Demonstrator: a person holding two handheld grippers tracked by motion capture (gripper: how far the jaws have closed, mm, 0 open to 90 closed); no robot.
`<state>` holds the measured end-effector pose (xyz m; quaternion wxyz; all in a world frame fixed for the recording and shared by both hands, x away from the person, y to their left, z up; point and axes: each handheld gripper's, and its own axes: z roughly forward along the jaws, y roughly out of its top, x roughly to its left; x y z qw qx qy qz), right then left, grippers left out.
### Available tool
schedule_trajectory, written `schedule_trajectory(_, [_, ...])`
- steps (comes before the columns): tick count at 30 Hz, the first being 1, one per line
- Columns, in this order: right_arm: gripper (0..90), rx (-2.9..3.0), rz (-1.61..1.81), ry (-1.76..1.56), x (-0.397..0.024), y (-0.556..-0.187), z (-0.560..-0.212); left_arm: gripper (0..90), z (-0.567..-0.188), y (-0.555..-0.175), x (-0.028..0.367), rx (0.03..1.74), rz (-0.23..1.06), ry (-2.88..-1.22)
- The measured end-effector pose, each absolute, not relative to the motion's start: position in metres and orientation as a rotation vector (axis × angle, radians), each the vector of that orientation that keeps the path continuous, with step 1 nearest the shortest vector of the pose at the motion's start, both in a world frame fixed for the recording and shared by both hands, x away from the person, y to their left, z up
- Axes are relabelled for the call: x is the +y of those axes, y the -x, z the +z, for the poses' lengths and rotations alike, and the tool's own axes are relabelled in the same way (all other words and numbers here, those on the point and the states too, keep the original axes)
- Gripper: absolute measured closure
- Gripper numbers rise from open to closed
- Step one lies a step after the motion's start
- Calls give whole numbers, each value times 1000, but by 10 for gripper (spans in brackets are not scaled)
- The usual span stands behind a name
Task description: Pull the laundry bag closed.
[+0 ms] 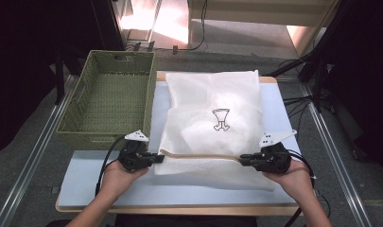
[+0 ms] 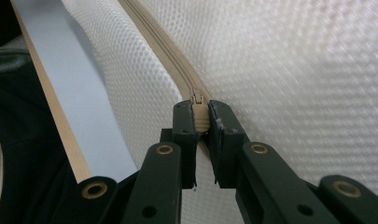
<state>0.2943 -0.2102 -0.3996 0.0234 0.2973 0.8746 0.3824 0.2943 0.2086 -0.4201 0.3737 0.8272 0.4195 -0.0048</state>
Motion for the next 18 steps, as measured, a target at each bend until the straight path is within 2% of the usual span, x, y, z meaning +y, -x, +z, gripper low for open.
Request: schedule_trajectory(18, [832, 2669, 1163, -1001, -242, -290, -406, 873, -426, -289, 208, 1070, 4, -2117])
